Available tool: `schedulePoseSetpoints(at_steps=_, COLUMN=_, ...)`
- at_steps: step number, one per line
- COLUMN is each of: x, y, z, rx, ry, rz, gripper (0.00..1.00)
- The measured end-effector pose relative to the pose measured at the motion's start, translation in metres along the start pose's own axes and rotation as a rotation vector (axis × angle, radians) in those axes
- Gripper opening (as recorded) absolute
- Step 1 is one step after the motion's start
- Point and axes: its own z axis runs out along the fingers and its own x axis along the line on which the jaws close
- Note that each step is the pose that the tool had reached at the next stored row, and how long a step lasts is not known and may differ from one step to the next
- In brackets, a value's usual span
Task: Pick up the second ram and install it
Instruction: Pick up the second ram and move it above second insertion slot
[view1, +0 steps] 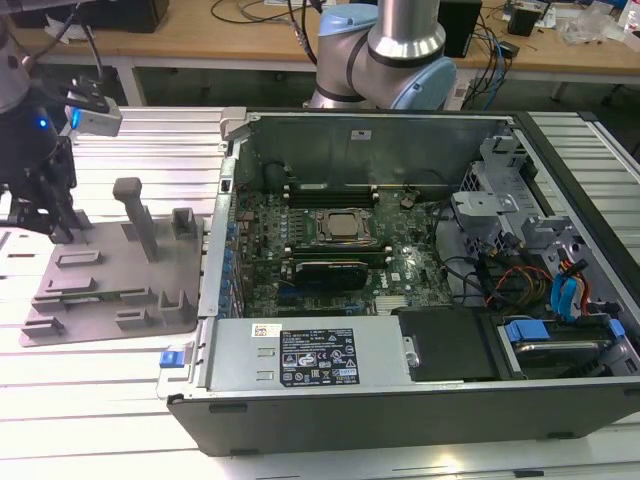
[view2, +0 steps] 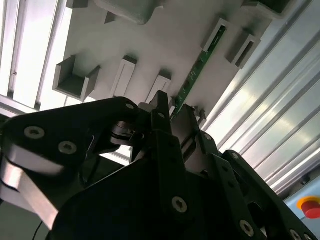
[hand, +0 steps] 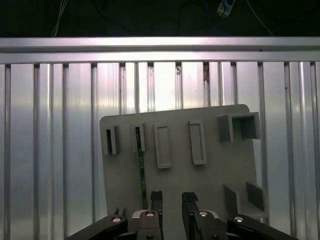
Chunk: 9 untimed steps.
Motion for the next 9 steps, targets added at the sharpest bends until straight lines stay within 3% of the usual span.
schedulePoseSetpoints(at_steps=9, x=0.0009, y=-0.0012, z=0.0264, rx=0.0001, ry=-0.0001, rz=0.0, gripper=0.28)
